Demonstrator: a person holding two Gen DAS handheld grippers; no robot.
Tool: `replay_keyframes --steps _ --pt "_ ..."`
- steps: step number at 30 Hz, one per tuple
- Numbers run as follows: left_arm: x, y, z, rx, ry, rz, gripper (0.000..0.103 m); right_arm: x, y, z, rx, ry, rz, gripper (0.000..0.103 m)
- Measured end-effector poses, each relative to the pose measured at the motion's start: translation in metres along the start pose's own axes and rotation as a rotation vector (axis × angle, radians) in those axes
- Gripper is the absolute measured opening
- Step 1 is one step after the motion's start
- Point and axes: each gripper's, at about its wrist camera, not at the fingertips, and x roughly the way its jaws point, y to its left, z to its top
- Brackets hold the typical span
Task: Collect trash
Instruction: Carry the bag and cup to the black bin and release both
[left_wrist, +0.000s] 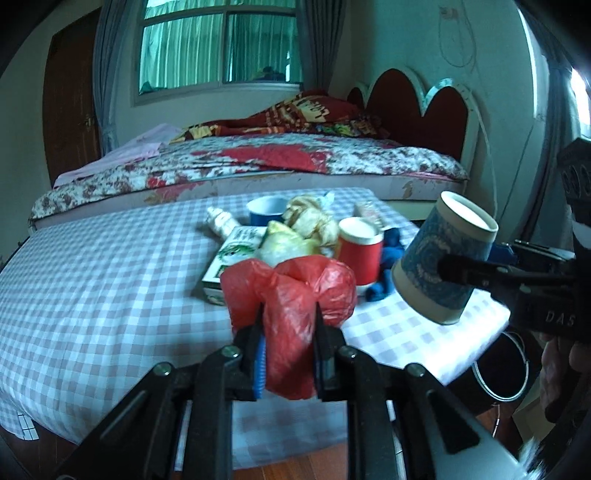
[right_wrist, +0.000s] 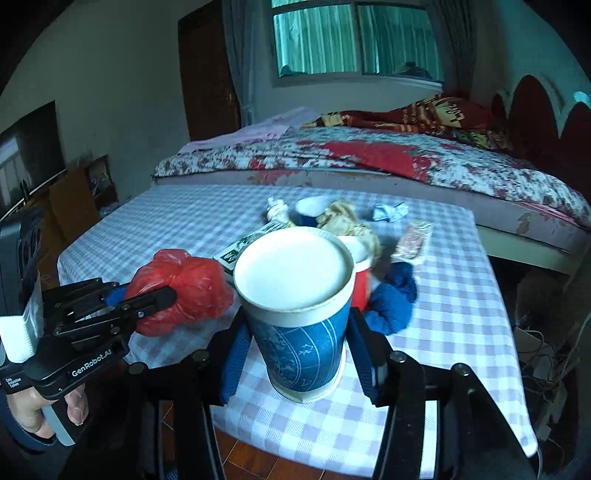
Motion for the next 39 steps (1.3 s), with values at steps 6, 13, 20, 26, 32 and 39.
replay_keyframes --steps 6,13,20,26,32,39 --pt "-0.014 -0.05 0.001 0.05 -0.02 -0.11 0.02 -0.067 -0.045 -0.02 0.062 -0.05 -0.1 0.053" --pt "-0.007 -0.142 -0.004 0.159 -0.001 -0.288 0.02 -0.141 -0.131 -0.073 0.194 -0.043 -0.28 0.053" --pt "-0.001 -0.249 -0.015 0.275 0.034 -0.455 0.02 -0.19 -0.204 -0.137 0.306 0.016 -0.421 0.054" --pt "0.028 -0.32 -0.036 0.331 0.113 -0.55 0.02 -0.196 -0.253 -0.191 0.365 0.083 -0.437 0.054" --pt "0.076 -0.359 -0.066 0.33 0.237 -0.571 0.02 -0.174 -0.293 -0.229 0.371 0.177 -0.41 0.055" --pt "0.117 -0.391 -0.09 0.298 0.352 -0.585 0.02 -0.144 -0.326 -0.254 0.338 0.265 -0.354 0.056"
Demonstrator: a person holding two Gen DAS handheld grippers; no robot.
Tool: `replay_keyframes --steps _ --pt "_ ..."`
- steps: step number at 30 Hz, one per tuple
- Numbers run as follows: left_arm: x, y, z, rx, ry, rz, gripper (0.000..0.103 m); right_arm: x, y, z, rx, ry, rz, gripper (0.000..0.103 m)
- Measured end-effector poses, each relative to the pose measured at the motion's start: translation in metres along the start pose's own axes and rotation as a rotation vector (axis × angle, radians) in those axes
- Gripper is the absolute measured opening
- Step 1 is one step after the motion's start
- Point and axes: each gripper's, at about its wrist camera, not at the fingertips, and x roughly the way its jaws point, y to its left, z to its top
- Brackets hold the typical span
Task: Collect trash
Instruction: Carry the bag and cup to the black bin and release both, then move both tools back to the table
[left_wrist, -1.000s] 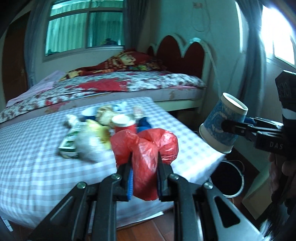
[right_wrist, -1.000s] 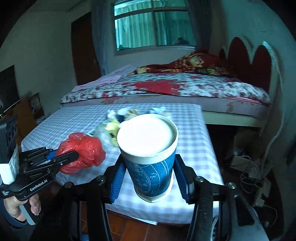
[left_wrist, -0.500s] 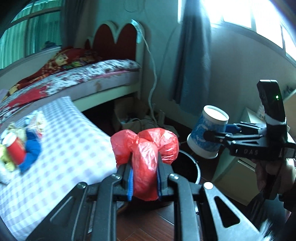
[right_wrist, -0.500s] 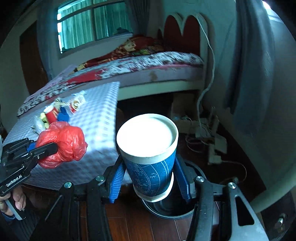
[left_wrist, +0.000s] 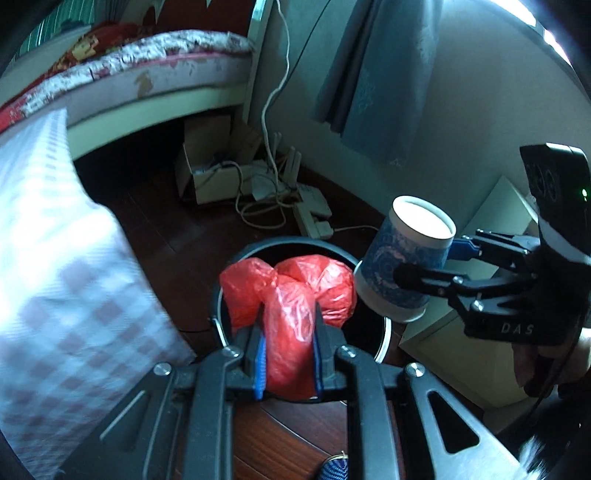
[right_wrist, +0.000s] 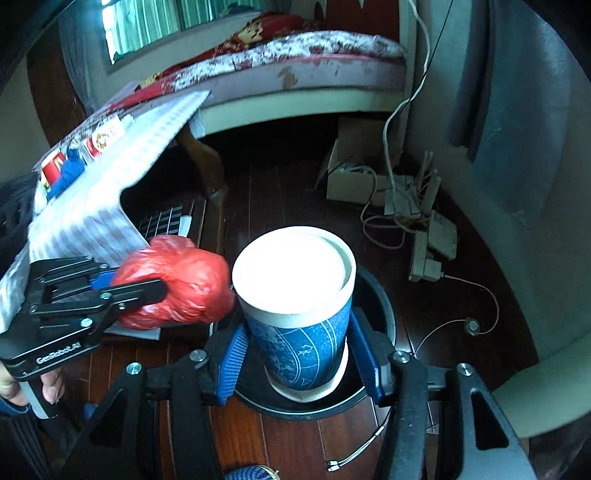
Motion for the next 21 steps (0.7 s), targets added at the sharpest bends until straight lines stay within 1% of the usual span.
replay_keyframes --steps 2,3,4,5,6,7,8,10,11,12,13,14,16,21 --pt "0.011 0.006 0.005 -0.019 0.013 -0.041 0.022 0.012 -0.005 0.0 -0.006 0.018 0.023 0.057" --pt "0.015 0.007 0.005 -0.026 0.025 -0.051 0.03 0.018 -0.006 0.0 -0.008 0.028 0.03 0.061" --pt "0.018 0.008 0.006 -0.03 0.041 -0.052 0.053 0.025 -0.007 0.0 -0.013 0.039 0.025 0.063" --pt "0.022 0.009 0.005 -0.039 0.065 -0.021 0.069 0.033 -0.01 -0.002 -0.016 0.061 0.001 0.071" --pt "0.021 0.011 0.005 -0.057 0.058 0.009 0.091 0.039 -0.014 -0.003 -0.007 0.088 -0.017 0.083" --pt "0.017 0.013 0.003 -0.073 0.034 0.032 0.096 0.043 -0.019 -0.005 0.015 0.106 -0.027 0.088" --pt "0.013 0.015 0.001 -0.086 0.016 0.045 0.096 0.043 -0.026 -0.008 0.041 0.106 -0.043 0.092" --pt "0.008 0.018 -0.003 -0.107 0.017 0.078 0.096 0.037 -0.033 -0.013 0.071 0.105 -0.071 0.093" --pt "0.004 0.019 -0.005 -0.117 0.007 0.094 0.097 0.032 -0.035 -0.014 0.082 0.099 -0.084 0.097" --pt "0.0 0.02 -0.006 -0.12 -0.005 0.107 0.1 0.028 -0.034 -0.014 0.084 0.093 -0.1 0.101" --pt "-0.003 0.02 -0.007 -0.118 -0.014 0.127 0.102 0.023 -0.032 -0.014 0.083 0.085 -0.119 0.102" --pt "-0.007 0.019 -0.008 -0.113 -0.025 0.148 0.102 0.019 -0.03 -0.014 0.082 0.08 -0.133 0.102" --pt "-0.016 0.016 -0.011 -0.11 -0.035 0.16 0.102 0.01 -0.025 -0.014 0.079 0.073 -0.16 0.102" --pt "-0.038 0.014 -0.014 -0.094 -0.058 0.187 0.102 -0.01 -0.014 -0.01 0.082 0.044 -0.175 0.102"
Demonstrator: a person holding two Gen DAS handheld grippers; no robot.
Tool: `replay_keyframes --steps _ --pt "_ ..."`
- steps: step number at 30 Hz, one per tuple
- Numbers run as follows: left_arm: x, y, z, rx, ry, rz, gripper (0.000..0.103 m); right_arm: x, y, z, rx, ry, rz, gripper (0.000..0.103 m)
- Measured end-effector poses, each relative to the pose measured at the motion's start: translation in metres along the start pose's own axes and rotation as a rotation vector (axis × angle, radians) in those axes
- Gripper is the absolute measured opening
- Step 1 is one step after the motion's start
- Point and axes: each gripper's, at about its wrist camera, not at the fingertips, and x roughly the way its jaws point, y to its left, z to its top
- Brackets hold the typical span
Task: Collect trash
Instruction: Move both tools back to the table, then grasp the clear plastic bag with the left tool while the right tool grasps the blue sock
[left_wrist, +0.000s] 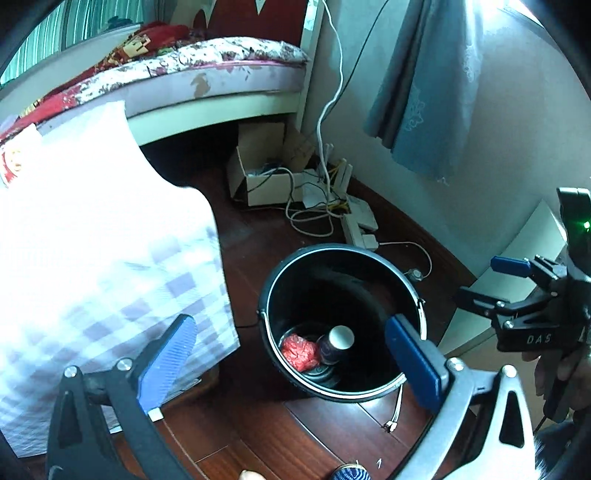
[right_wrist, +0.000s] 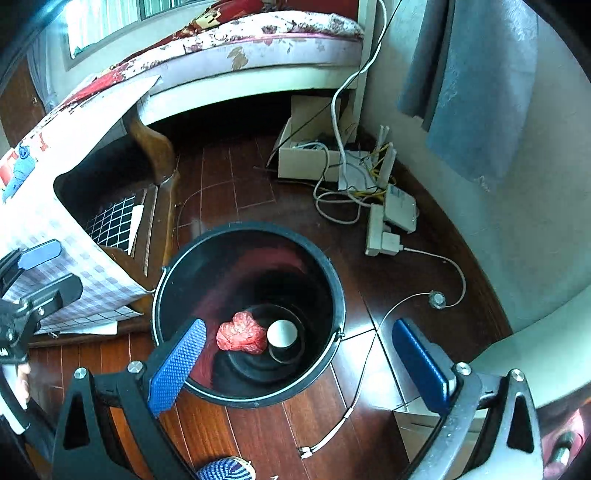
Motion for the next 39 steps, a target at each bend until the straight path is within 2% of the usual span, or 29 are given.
replay_keyframes --steps 10,14,17,22,27,31,32,35,39 --pt "-0.054 0.012 0.008 0.014 -0.095 0.056 0.103 -0.061 0.041 0.011 -0.007 -0.078 0.002 0.102" --pt "-0.082 0.032 0.009 0.0 -0.133 0.078 0.103 -0.085 0.065 0.016 -0.014 -0.128 -0.003 0.102" --pt "-0.106 0.049 0.008 -0.007 -0.164 0.145 0.103 -0.103 0.087 0.022 -0.018 -0.177 0.007 0.102" --pt "-0.142 0.078 0.001 -0.054 -0.235 0.206 0.103 -0.124 0.127 0.032 -0.042 -0.227 0.06 0.102" --pt "-0.17 0.128 -0.007 -0.122 -0.262 0.288 0.103 -0.129 0.173 0.043 -0.092 -0.25 0.136 0.102" --pt "-0.188 0.172 -0.018 -0.195 -0.272 0.349 0.103 -0.126 0.218 0.053 -0.158 -0.322 0.175 0.102" --pt "-0.191 0.183 -0.021 -0.21 -0.272 0.372 0.103 -0.123 0.233 0.058 -0.18 -0.31 0.2 0.102" --pt "-0.2 0.215 -0.029 -0.254 -0.255 0.436 0.103 -0.111 0.271 0.071 -0.235 -0.239 0.201 0.102" --pt "-0.207 0.255 -0.037 -0.326 -0.253 0.477 0.102 -0.096 0.313 0.087 -0.281 -0.23 0.247 0.1"
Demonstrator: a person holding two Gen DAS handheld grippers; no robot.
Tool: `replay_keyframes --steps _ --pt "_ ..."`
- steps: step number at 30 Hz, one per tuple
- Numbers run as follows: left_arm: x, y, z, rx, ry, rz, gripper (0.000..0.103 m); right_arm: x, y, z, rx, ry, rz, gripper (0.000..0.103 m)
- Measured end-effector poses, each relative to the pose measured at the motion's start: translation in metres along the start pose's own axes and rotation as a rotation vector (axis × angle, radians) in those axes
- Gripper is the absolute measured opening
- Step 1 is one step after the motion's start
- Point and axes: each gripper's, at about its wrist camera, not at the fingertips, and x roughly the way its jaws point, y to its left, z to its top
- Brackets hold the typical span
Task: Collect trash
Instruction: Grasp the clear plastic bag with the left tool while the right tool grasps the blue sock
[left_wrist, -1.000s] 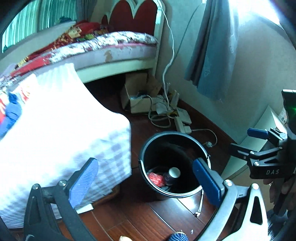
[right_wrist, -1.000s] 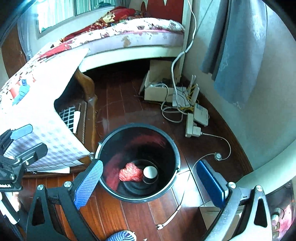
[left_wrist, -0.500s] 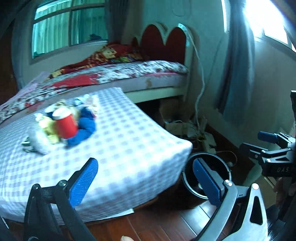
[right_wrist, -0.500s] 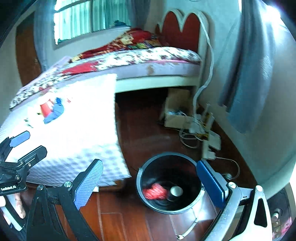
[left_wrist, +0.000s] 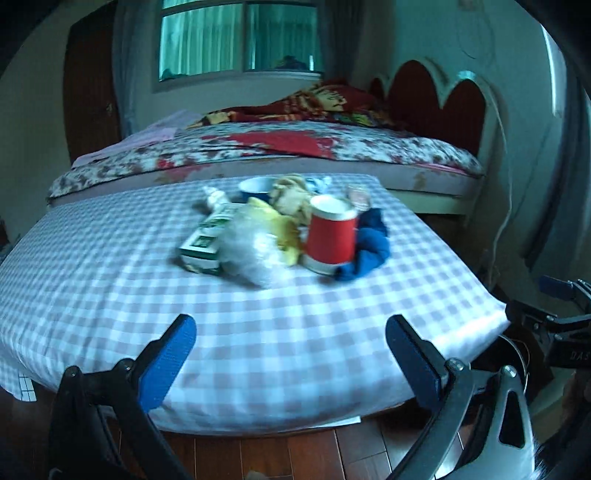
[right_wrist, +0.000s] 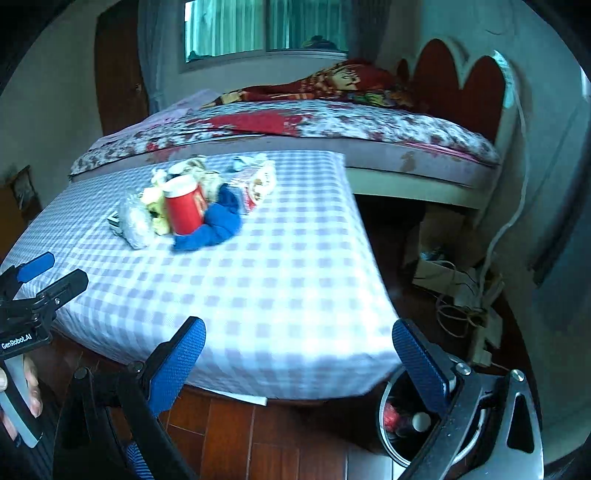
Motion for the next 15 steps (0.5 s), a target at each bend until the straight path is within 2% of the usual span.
replay_keyframes --steps 1,2,3,4,6,11,15 --pt "0.004 0.007 0.002 -0.011 0.004 0.002 0.1 0.007 0.008 0.006 -0.007 0.002 0.014 0.098" --pt "0.01 0.014 0.005 -0.022 0.005 0.015 0.097 0.015 0.016 0.011 -0.012 0.005 0.025 0.089" --pt "0.015 0.019 0.009 -0.029 0.008 0.014 0.087 0.022 0.022 0.016 -0.015 0.009 0.037 0.081" --pt "0.022 0.023 0.012 -0.034 0.014 0.012 0.077 0.032 0.027 0.021 -0.016 0.013 0.051 0.078" --pt "0.037 0.03 0.019 -0.045 0.023 0.019 0.07 0.049 0.036 0.031 -0.019 0.018 0.064 0.073" --pt "0.075 0.034 0.032 -0.054 0.044 0.038 0.069 0.101 0.052 0.053 -0.009 0.061 0.106 0.059" --pt "0.1 0.036 0.037 -0.077 0.075 0.041 0.069 0.13 0.057 0.065 0.0 0.076 0.128 0.059"
